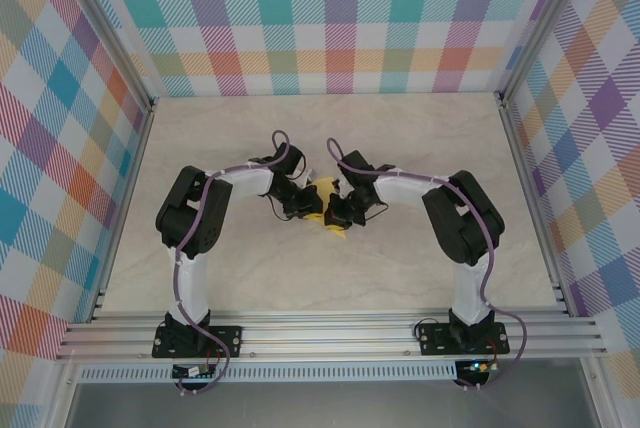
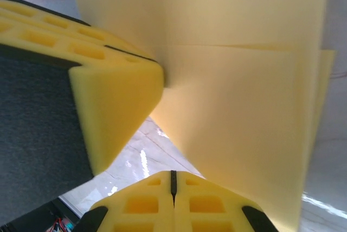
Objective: Fold a paper plane with a square sheet of paper (fold left side to right side)
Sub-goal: Third fold the triangle at the center of the table.
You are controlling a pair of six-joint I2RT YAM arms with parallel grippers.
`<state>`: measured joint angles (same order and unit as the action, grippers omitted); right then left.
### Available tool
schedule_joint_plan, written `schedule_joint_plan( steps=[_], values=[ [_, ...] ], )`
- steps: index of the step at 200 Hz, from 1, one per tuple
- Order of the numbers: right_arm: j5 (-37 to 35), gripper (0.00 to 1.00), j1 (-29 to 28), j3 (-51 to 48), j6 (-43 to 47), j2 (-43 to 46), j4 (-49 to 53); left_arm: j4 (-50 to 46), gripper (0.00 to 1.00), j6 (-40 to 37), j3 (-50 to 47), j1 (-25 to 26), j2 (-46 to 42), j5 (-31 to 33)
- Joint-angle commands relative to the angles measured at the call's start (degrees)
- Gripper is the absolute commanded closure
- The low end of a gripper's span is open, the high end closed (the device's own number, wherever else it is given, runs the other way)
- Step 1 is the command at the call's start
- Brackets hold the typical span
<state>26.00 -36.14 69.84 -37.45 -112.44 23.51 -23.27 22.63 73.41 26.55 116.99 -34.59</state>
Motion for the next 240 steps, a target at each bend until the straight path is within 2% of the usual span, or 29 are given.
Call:
schedule_joint_plan(
  steps=[1,80,122,171,240],
  values=[
    [0.0,1.00,-1.1,-0.3,-2.7,0.0,-2.2,-2.9,0.90,-1.1,0.5,0.3,2.7,4.0],
    [-5.7,1.00,-1.1,2.3,-2.4,-1.3,2.2,-2.7,0.91,-1.2,0.1,0.3,2.9,4.7],
    [-5.8,1.00,-1.0,3.4,-1.6,-2.1,3.1,-3.3,0.90,-1.3,0.6,0.3,2.9,5.2],
    [-6.9,1.00,-1.0,4.4,0.5,-3.4,9.1,-3.4,0.91,-1.3,0.8,0.3,3.3,5.4],
    [-7.3,1.00,-0.9,-1.6,1.4,-2.0,11.0,-3.8,0.91,-1.3,0.9,0.3,3.9,6.2]
  ],
)
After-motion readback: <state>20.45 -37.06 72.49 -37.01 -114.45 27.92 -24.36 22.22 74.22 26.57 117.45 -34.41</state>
